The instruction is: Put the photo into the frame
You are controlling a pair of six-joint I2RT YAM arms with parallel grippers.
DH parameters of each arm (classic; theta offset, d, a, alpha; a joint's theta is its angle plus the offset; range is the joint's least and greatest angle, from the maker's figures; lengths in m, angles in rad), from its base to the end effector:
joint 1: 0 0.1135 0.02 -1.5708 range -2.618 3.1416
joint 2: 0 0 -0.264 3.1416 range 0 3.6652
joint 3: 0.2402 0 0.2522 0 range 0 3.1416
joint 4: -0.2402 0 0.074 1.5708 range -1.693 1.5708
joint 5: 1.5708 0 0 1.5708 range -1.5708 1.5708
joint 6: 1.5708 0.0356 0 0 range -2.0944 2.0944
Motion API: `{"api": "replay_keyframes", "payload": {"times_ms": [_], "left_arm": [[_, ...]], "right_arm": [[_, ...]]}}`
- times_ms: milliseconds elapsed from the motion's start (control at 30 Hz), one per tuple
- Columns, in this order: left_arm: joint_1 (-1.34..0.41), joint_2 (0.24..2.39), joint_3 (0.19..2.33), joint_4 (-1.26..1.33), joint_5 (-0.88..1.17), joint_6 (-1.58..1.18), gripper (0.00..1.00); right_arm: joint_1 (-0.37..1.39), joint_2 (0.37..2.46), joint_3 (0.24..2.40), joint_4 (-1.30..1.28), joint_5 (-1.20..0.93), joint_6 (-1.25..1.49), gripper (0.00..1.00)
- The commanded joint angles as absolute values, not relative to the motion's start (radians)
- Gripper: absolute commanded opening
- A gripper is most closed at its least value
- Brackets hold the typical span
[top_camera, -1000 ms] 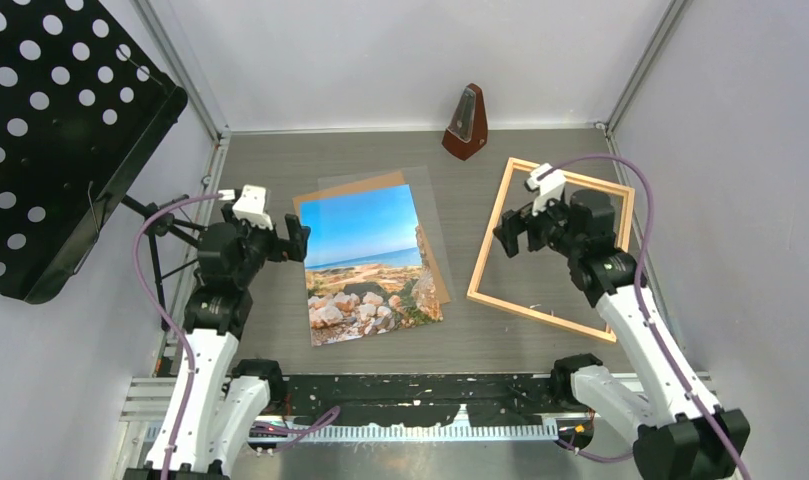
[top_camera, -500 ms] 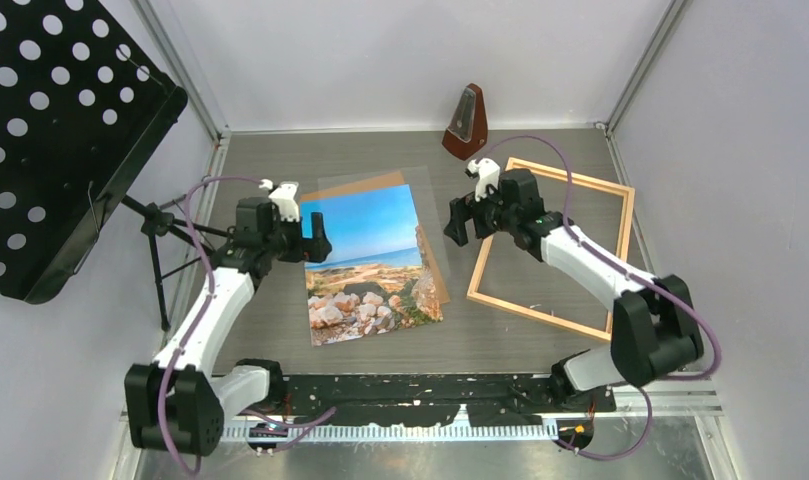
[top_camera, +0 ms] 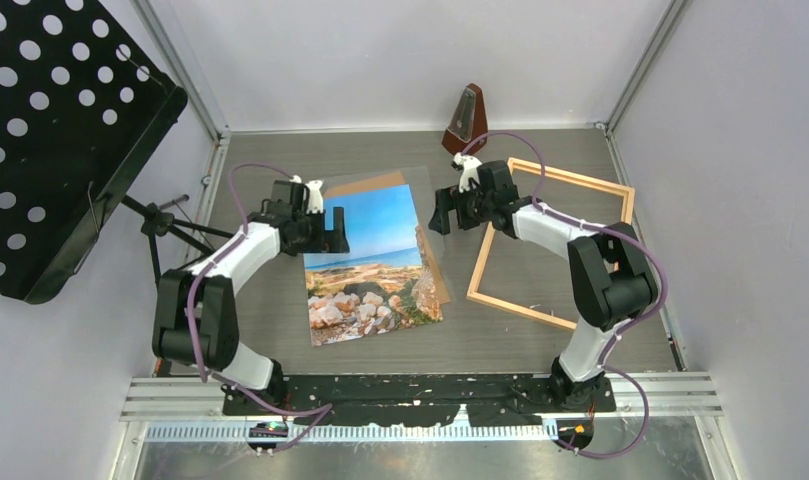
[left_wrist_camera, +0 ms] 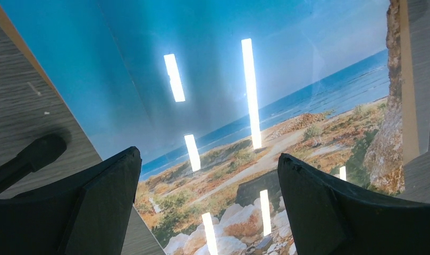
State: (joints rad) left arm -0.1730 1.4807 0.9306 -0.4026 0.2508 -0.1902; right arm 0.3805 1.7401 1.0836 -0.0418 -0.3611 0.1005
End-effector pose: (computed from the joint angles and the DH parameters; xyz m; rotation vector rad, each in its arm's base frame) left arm 0.2933 -0.0602 0.2111 0.0804 2.5410 -0.4614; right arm 0.3457 0.1518 0.2028 -0.5132 2.2434 0.6611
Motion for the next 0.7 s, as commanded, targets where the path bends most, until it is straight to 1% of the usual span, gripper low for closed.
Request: {"api": "replay_keyframes", "payload": {"times_ms": [0, 233, 667], "left_arm": [[-0.187, 1.546, 0.987, -0.388, 0.263, -0.242, 0.97], [-0.193, 1.620, 0.999, -0.391, 0.261, -0.257, 0.96], [-0.193, 1.648, 0.991, -0.365, 0.290, -0.263, 0.97]], "right_arm": [[0.385, 1.775, 1.146, 0.047, -0.376, 0.144, 0.96], [0.373, 1.853, 1.166, 0.098, -0.411, 0.213, 0.97], [0.341, 1.919, 1.166, 0.133, -0.449, 0.261, 0.97]]}}
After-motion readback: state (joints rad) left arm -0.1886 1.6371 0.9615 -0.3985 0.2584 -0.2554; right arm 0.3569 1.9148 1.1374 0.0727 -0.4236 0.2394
